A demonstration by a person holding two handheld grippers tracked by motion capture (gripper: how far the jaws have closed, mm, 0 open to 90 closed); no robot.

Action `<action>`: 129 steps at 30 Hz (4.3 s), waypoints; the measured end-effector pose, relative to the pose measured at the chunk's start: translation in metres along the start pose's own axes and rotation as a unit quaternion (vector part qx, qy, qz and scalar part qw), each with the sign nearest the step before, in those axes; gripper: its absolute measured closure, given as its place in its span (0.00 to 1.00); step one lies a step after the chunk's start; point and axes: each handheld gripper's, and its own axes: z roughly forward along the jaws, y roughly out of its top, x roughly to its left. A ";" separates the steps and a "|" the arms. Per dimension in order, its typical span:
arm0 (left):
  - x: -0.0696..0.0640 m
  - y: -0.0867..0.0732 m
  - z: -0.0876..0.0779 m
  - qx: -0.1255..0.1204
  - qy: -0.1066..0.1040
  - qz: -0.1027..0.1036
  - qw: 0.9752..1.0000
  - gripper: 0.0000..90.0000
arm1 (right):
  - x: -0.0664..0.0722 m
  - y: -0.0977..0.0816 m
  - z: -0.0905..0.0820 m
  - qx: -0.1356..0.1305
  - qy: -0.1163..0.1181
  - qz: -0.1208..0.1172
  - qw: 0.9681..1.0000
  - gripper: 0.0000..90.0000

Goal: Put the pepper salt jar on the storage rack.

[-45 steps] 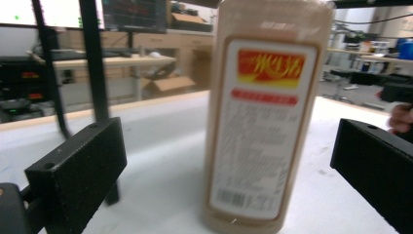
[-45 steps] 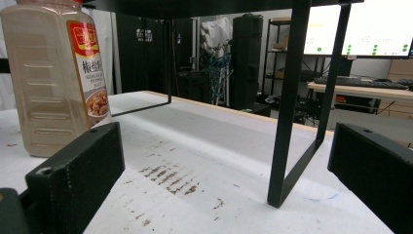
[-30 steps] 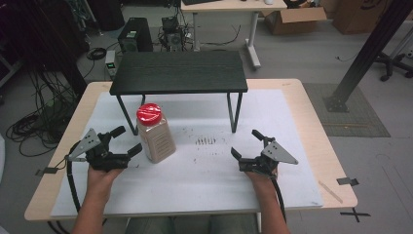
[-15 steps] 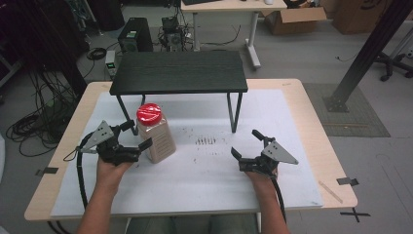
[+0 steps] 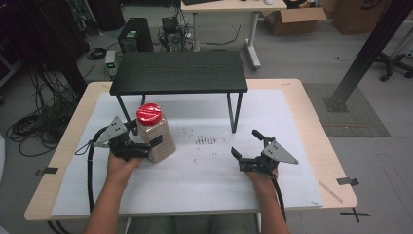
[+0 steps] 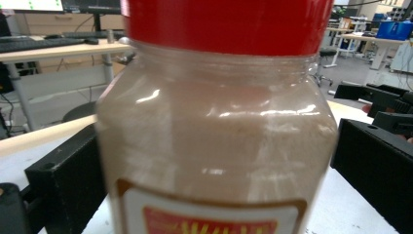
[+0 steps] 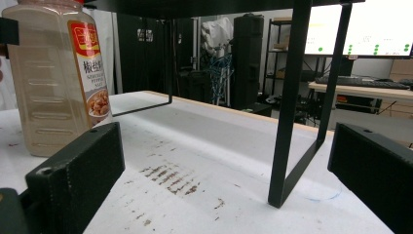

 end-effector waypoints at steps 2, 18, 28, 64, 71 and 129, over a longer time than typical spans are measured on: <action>0.000 0.000 0.002 0.002 0.000 0.001 1.000 0.00 | 0.000 0.000 0.000 0.000 0.000 0.000 1.000 0.00; 0.004 -0.009 0.025 0.024 -0.002 0.004 1.000 0.01 | 0.000 0.000 0.000 0.000 0.000 0.000 1.000 0.00; 0.008 -0.016 0.023 0.012 -0.005 -0.003 1.000 0.07 | 0.000 0.000 0.000 0.000 0.000 0.000 1.000 0.00; 0.012 -0.029 0.015 -0.034 -0.014 0.023 0.999 0.27 | 0.000 0.000 0.000 0.000 -0.001 -0.001 1.000 0.00; 0.012 -0.028 0.014 -0.030 -0.014 0.026 0.999 0.28 | 0.000 0.000 0.000 -0.001 -0.001 0.000 1.000 0.00; 0.001 0.147 -0.018 -0.049 -0.148 0.066 0.985 0.28 | 0.000 0.000 0.000 0.000 -0.001 0.001 1.000 0.00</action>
